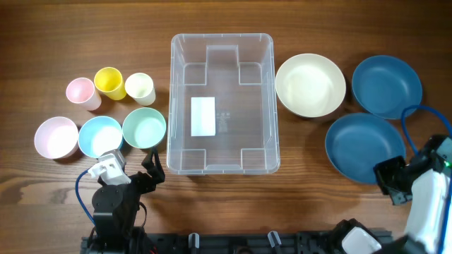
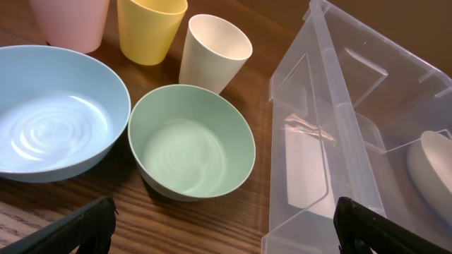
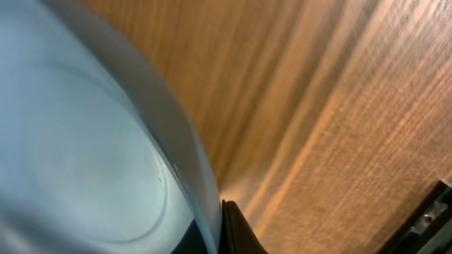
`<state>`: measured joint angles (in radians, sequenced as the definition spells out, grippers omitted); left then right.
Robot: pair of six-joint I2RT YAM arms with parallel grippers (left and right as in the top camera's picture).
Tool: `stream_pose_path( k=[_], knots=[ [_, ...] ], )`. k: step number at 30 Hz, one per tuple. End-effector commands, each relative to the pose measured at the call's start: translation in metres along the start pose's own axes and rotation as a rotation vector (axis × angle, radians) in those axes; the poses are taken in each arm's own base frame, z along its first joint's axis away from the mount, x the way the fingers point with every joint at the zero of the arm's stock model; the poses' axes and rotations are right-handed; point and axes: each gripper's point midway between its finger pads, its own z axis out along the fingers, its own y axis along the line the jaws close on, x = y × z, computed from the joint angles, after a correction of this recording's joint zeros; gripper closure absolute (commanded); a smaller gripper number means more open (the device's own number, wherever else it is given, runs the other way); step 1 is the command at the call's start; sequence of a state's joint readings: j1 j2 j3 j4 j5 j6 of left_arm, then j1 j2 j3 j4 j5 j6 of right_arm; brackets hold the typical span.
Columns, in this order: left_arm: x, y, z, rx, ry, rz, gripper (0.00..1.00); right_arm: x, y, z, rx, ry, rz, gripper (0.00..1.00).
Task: Pack container
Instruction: 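Lift the dark blue bowl with the right gripper and place it in the bin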
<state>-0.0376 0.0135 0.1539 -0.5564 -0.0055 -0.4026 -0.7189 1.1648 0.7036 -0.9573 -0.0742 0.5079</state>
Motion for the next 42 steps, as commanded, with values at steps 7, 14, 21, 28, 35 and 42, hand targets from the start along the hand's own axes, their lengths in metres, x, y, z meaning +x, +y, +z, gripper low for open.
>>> stream_pose_path(
  k=[7,14,21,28,35,42],
  knots=[
    [0.001,-0.002,0.0,0.015,-0.001,0.003,0.0,0.016,0.088,-0.17,-0.531,-0.208,-0.23,0.96],
    [0.001,-0.002,0.0,0.015,-0.001,0.003,0.0,0.071,0.151,-0.221,-0.785,-0.116,-0.484,0.96],
    [0.001,-0.002,0.0,0.015,-0.001,0.003,0.0,0.147,0.247,-0.21,-0.839,-0.077,-0.859,0.96],
    [0.001,-0.002,0.0,0.015,-0.001,0.003,0.0,0.194,0.35,-0.16,-0.693,-0.111,-1.107,0.96],
    [0.001,-0.002,0.0,0.015,-0.001,0.003,0.0,0.199,0.398,-0.064,-0.496,-0.021,-1.064,0.96],
    [0.001,-0.002,0.0,0.015,-0.001,0.003,0.0,0.206,0.394,-0.015,-0.409,0.045,-1.066,0.96]
  ],
)
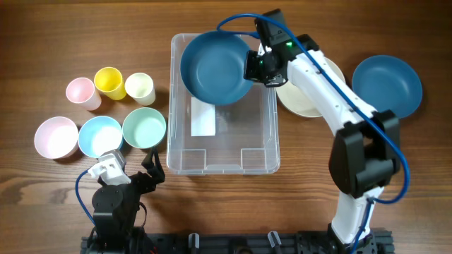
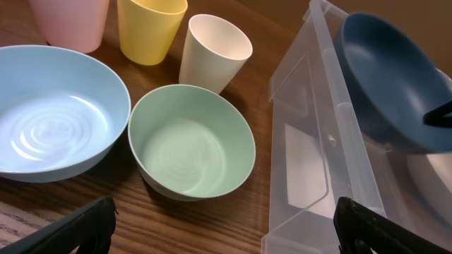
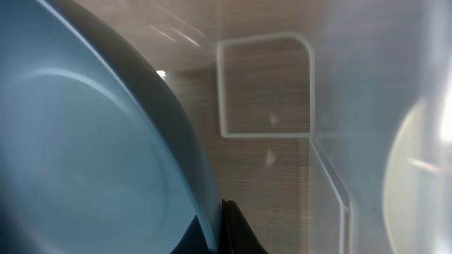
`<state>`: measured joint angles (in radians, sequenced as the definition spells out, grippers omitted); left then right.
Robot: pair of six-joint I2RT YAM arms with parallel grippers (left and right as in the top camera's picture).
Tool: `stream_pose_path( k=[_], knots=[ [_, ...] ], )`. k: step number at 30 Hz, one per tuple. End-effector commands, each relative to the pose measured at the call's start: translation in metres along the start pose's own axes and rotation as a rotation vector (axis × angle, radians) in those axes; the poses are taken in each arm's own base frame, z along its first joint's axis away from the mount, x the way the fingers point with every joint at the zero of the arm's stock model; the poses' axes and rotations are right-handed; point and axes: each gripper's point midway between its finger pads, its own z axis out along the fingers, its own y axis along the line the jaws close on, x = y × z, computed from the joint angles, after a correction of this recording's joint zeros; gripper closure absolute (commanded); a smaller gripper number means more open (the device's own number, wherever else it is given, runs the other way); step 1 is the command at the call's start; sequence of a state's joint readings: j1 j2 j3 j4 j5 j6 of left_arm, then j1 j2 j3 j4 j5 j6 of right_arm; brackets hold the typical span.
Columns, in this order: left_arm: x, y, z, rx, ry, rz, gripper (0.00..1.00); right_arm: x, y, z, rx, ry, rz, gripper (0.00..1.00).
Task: Pack container
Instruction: 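Lift the dark blue bowl with the right gripper and place it in the bin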
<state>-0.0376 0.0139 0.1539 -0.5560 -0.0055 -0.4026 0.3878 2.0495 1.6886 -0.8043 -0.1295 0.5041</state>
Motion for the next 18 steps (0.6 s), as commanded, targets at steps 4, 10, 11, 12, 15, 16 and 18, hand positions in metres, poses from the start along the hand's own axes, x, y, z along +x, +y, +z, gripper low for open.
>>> stream_pose_path(
  k=[4,10,11,12,15,16,18],
  knots=[
    [0.001,-0.002,0.0,0.015,-0.001,0.003,0.0,-0.012,0.011,-0.01,-0.039,-0.042,0.008,0.7],
    [0.001,-0.002,0.0,0.015,-0.001,0.003,0.0,-0.025,0.03,-0.043,-0.141,-0.083,0.008,0.59],
    [0.001,-0.002,0.0,0.015,-0.001,0.003,0.0,-0.029,0.033,-0.054,-0.159,-0.097,0.007,0.58],
    [0.001,-0.002,0.0,0.015,-0.001,0.003,0.0,-0.035,0.036,-0.079,-0.176,-0.134,0.006,0.58],
    [0.001,-0.002,0.0,0.015,-0.001,0.003,0.0,-0.045,0.029,-0.138,-0.196,-0.222,0.019,0.56],
    [0.001,-0.002,0.0,0.015,-0.001,0.003,0.0,-0.047,0.022,-0.161,-0.199,-0.258,0.028,0.53],
    [0.001,-0.002,0.0,0.015,-0.001,0.003,0.0,-0.05,0.001,-0.194,-0.187,-0.31,0.048,0.46]
  ],
)
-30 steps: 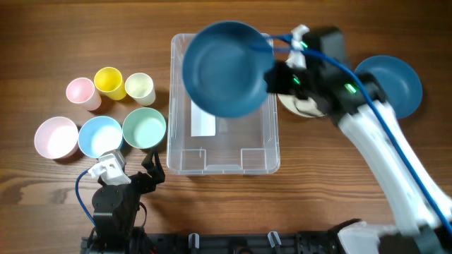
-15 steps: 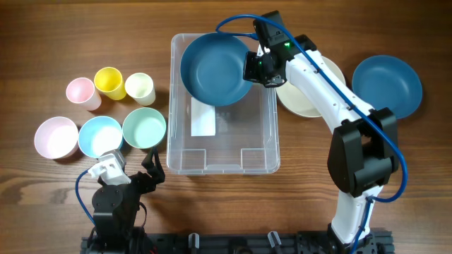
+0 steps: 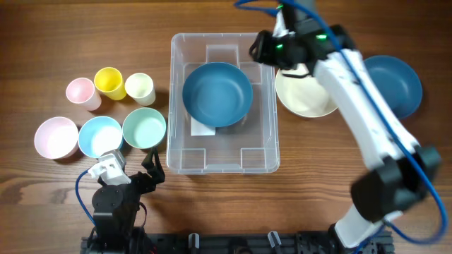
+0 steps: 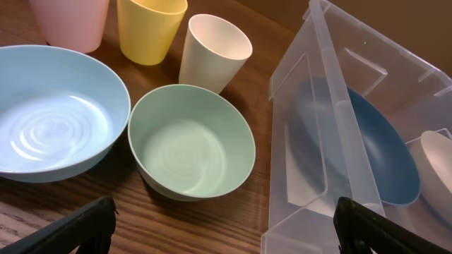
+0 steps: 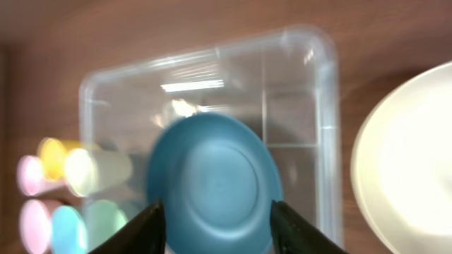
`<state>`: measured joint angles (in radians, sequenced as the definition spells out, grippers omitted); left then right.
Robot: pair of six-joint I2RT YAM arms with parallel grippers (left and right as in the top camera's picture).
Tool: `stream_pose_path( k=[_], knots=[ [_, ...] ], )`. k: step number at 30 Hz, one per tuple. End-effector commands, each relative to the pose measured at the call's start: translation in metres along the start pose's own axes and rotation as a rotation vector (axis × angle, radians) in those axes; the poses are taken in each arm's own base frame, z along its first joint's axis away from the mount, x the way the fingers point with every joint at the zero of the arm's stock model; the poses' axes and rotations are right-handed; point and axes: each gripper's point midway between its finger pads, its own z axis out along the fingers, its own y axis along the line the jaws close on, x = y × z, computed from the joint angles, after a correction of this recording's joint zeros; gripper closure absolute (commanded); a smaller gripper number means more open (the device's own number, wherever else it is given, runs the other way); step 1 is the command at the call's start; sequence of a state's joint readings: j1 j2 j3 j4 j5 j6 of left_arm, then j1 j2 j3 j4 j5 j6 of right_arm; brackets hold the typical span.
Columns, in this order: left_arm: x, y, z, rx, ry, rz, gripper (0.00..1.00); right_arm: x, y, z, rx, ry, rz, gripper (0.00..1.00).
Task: Pack container
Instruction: 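Lift the dark blue bowl with the right gripper and place it in the bin, then move the right gripper to the far dark blue bowl and grip its rim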
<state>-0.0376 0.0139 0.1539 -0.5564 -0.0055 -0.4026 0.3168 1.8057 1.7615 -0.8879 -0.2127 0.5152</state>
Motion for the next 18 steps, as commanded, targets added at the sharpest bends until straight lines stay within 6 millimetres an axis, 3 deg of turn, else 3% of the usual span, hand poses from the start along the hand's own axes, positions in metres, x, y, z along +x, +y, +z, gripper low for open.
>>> stream_pose_path(
  k=[1,4,6,9,10,13,15,18],
  knots=[
    [0.001,-0.002,0.0,0.015,-0.001,0.003,0.0,-0.031,-0.02,-0.081,0.003,-0.152,0.039,0.44],
    [0.001,-0.002,0.0,0.015,-0.001,0.003,0.0,-0.038,-0.093,-0.126,0.169,-0.204,0.147,0.36],
    [0.001,-0.002,0.0,0.015,-0.001,0.004,0.0,-0.035,-0.147,-0.143,0.27,-0.187,0.23,0.26],
    [0.001,-0.002,0.0,0.015,-0.001,0.003,0.0,-0.026,-0.21,-0.155,0.366,-0.155,0.37,0.19],
    [0.001,-0.002,0.0,0.015,-0.001,0.003,0.0,-0.02,-0.234,-0.157,0.394,-0.133,0.416,0.17],
    [0.001,-0.002,0.0,0.015,-0.001,0.003,0.0,-0.005,-0.269,-0.15,0.422,-0.061,0.487,0.16],
    [0.001,-0.002,0.0,0.015,-0.001,0.003,0.0,0.001,-0.288,-0.139,0.44,-0.026,0.529,0.11],
    [0.001,-0.002,0.0,0.015,-0.001,0.003,0.0,0.019,-0.323,-0.114,0.475,0.075,0.605,0.12]
  ],
)
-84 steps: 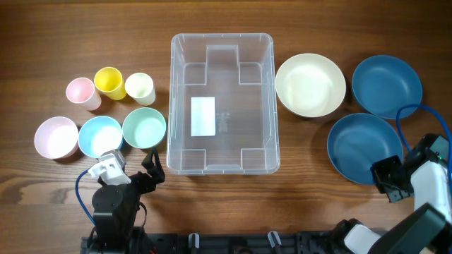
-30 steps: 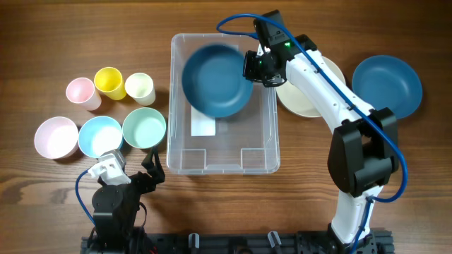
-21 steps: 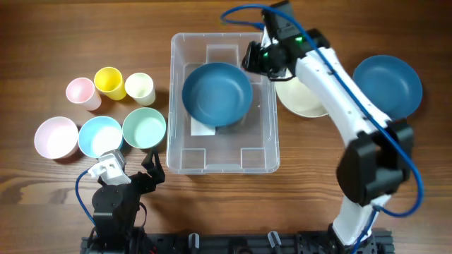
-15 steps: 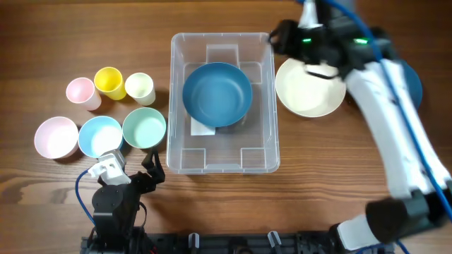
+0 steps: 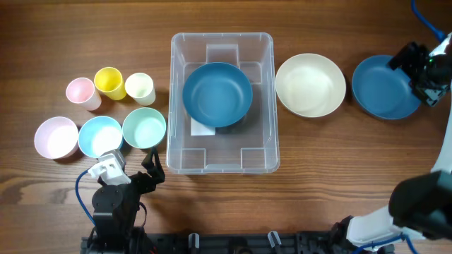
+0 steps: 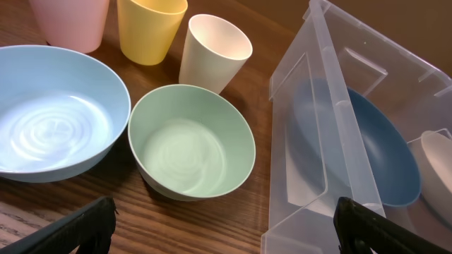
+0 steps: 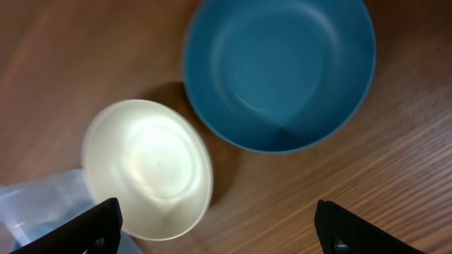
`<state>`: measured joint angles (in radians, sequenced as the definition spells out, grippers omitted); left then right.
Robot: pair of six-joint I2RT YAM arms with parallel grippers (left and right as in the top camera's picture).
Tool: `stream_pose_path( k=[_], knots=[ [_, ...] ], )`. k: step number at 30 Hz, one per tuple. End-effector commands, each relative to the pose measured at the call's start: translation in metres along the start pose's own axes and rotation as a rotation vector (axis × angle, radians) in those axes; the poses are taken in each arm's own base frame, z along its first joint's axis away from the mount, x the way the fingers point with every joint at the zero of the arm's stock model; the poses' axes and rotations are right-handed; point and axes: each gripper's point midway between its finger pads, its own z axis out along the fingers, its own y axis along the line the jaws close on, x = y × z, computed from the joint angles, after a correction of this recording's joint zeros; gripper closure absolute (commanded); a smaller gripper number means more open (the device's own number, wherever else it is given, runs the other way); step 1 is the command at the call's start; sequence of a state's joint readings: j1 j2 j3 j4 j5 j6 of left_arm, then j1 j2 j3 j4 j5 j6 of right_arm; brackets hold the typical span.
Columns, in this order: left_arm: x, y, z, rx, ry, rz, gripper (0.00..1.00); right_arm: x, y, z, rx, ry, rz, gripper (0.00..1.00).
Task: Pack container
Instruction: 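Move the right gripper to the far dark blue bowl and grip its rim, then carry the second dark blue bowl with the right gripper and stack it in the bin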
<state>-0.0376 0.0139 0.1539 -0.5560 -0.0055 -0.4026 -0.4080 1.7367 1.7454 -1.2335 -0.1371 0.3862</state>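
The clear plastic container [image 5: 176,152] stands mid-table with one dark blue bowl [image 5: 217,94] lying inside it, also seen through its wall [image 6: 374,141]. A cream bowl [image 5: 310,85] and a second dark blue bowl [image 5: 381,88] rest on the table to its right, both visible from the right wrist as the cream bowl [image 7: 148,166] and the blue bowl [image 7: 279,70]. My right gripper [image 5: 424,70] hovers open and empty at the far right edge, over the blue bowl's right side. My left gripper [image 6: 222,229] sits open and empty near the front left, facing the mint bowl [image 6: 191,149].
Left of the container stand a pink bowl [image 5: 56,137], light blue bowl [image 5: 99,135], mint bowl [image 5: 144,128], and pink [image 5: 80,92], yellow [image 5: 109,82] and cream [image 5: 140,88] cups. A white label lies on the container's floor [image 5: 199,128].
My right gripper has moved from above the container's back right corner to the far right, over the remaining blue bowl. The blue bowl in the container has not moved. The left arm is still.
My right gripper was shut on the rim of the near blue bowl at the front right. It then held that bowl over the container's back. Then the bowl lay in the container with the gripper open above. Now the gripper hovers by the second blue bowl.
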Motion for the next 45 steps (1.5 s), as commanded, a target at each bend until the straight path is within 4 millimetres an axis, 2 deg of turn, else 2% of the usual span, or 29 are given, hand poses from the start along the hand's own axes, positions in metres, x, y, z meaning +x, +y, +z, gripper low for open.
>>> stream_pose_path(
  k=[1,4,8,11,17,19,22,23,26,27,30,32,35,38,39,40,41,42,43,44,45],
  knots=[
    [0.001,-0.002,0.0,0.015,-0.001,0.003,0.0,0.006,-0.03,0.048,0.077,0.132,0.041,0.12],
    [0.001,-0.002,0.0,0.015,-0.001,0.003,0.0,0.015,-0.062,0.086,0.135,0.263,0.115,0.19],
    [0.001,-0.002,0.0,0.015,-0.001,0.003,0.0,0.026,-0.095,0.115,0.17,0.353,0.189,0.22],
    [0.001,-0.002,0.0,0.015,-0.001,0.003,0.0,0.026,-0.115,0.13,0.165,0.34,0.227,0.21],
    [0.001,-0.002,0.0,0.015,-0.001,0.003,0.0,0.026,-0.119,0.159,0.072,0.293,0.249,0.21],
    [0.001,-0.002,0.0,0.015,-0.001,0.003,0.0,0.023,-0.116,0.165,0.047,0.271,0.264,0.32],
    [0.001,-0.002,0.0,0.015,-0.001,0.003,0.0,0.021,-0.116,0.166,0.05,0.261,0.29,0.59],
    [0.001,-0.002,0.0,0.015,-0.001,0.003,0.0,0.021,-0.117,0.166,0.053,0.259,0.295,0.71],
    [0.001,-0.002,0.0,0.015,-0.001,0.003,0.0,0.023,-0.118,0.166,0.063,0.265,0.316,0.92],
    [0.001,-0.002,0.0,0.015,-0.001,0.003,0.0,0.025,-0.12,0.165,0.078,0.269,0.33,0.96],
    [0.001,-0.002,0.0,0.015,-0.001,0.003,0.0,0.027,-0.121,0.159,0.097,0.275,0.347,0.96],
    [0.001,-0.002,0.0,0.015,-0.001,0.003,0.0,0.022,-0.117,0.142,0.088,0.243,0.353,0.96],
    [0.001,-0.002,0.0,0.015,-0.001,0.003,0.0,0.001,-0.103,0.095,0.047,0.107,0.365,0.96],
    [0.001,-0.002,0.0,0.015,-0.001,0.003,0.0,-0.014,-0.07,0.023,-0.083,-0.063,0.363,0.96],
    [0.001,-0.002,0.0,0.015,-0.001,0.003,0.0,-0.015,-0.047,-0.01,-0.176,-0.128,0.317,0.96],
    [0.001,-0.002,0.0,0.015,-0.001,0.003,0.0,-0.01,-0.026,-0.036,-0.25,-0.164,0.271,0.96],
    [0.001,-0.002,0.0,0.015,-0.001,0.003,0.0,0.003,0.002,-0.065,-0.332,-0.197,0.197,0.96],
    [0.001,-0.002,0.0,0.015,-0.001,0.003,0.0,0.019,0.025,-0.085,-0.377,-0.218,0.123,0.96],
    [0.001,-0.002,0.0,0.015,-0.001,0.003,0.0,0.039,0.049,-0.103,-0.418,-0.234,0.021,0.96],
    [0.001,-0.002,0.0,0.015,-0.001,0.003,0.0,0.073,0.083,-0.12,-0.465,-0.231,-0.114,0.96],
    [0.001,-0.002,0.0,0.015,-0.001,0.003,0.0,0.094,0.101,-0.125,-0.481,-0.217,-0.186,0.96]
  ],
)
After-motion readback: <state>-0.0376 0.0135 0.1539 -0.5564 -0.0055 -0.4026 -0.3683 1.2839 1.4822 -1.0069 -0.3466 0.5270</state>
